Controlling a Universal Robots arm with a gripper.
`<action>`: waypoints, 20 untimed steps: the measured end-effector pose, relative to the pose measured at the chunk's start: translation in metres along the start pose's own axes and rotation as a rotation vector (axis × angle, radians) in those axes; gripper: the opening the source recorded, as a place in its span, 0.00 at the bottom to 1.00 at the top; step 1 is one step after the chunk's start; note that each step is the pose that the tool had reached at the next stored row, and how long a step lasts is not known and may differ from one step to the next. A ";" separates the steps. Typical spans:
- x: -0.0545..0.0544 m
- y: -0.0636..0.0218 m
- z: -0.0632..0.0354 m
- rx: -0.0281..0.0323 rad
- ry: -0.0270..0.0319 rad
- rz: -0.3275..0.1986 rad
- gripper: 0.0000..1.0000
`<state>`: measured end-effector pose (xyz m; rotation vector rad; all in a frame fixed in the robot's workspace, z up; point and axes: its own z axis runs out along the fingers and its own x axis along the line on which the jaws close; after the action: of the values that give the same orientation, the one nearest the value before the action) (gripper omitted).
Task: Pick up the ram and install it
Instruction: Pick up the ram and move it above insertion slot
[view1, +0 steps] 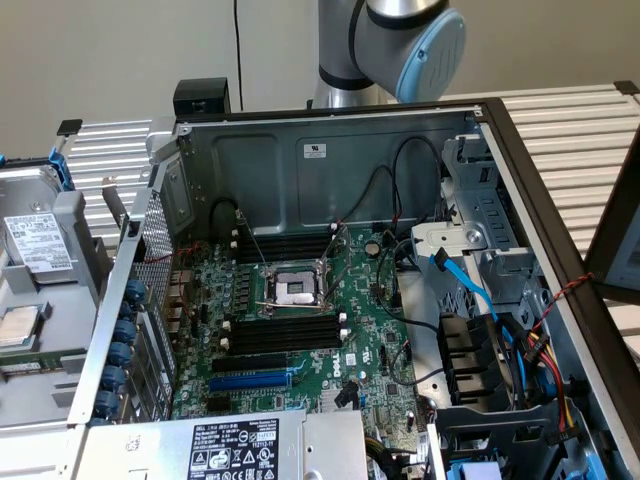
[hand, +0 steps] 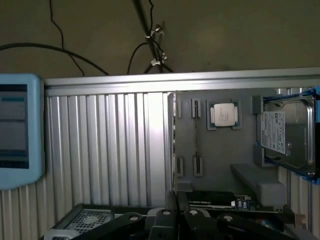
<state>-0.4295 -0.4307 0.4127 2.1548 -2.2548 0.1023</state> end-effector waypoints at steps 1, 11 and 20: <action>0.000 0.0000 0.0000 0.0001 0.0000 0.000 0.12; 0.007 -0.0335 -0.0031 -0.0016 0.0002 0.000 0.12; 0.008 -0.0745 -0.0022 -0.0059 0.0004 0.000 0.12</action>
<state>-0.3556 -0.4418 0.4178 2.1522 -2.2515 0.0960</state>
